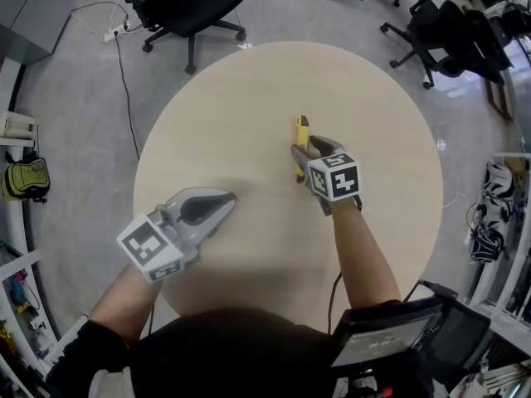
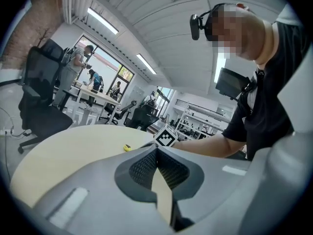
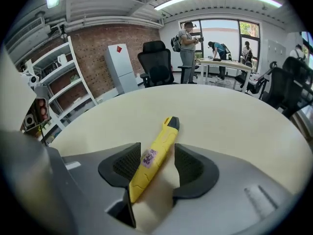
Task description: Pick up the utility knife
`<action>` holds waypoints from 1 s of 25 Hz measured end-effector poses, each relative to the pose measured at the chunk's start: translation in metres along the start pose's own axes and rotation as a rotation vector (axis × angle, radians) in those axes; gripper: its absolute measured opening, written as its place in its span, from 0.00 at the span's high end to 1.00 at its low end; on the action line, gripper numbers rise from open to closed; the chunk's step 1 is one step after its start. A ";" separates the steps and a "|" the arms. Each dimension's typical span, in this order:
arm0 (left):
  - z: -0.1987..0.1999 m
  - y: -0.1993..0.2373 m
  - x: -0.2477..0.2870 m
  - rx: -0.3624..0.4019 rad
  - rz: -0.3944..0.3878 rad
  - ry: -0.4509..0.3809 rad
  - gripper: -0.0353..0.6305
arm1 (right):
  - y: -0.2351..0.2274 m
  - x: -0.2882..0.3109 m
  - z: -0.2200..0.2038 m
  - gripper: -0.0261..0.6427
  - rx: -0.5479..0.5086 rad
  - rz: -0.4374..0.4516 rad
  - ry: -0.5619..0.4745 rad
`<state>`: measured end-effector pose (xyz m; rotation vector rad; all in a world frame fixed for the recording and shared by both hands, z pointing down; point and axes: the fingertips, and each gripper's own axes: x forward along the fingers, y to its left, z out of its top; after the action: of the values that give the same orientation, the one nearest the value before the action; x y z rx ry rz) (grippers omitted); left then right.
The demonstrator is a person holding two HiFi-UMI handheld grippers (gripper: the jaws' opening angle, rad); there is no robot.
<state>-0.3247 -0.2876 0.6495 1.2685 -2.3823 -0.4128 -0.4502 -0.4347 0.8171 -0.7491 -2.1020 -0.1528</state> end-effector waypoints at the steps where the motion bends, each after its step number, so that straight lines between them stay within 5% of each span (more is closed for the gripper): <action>1: -0.003 0.001 0.000 0.001 0.002 0.004 0.95 | 0.000 0.001 -0.002 0.61 0.004 -0.016 -0.005; 6: -0.012 0.003 -0.001 -0.013 0.002 0.022 0.95 | 0.000 0.000 -0.001 0.69 0.000 -0.070 -0.008; 12: -0.014 -0.002 0.006 -0.016 -0.021 0.024 0.95 | 0.020 0.008 0.003 0.76 -0.086 -0.029 0.034; 25: 0.011 -0.018 -0.015 -0.013 -0.027 -0.015 0.95 | 0.026 -0.038 0.023 0.78 -0.053 -0.029 -0.051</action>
<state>-0.3092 -0.2845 0.6290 1.2971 -2.3736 -0.4471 -0.4354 -0.4220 0.7692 -0.7618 -2.1647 -0.2085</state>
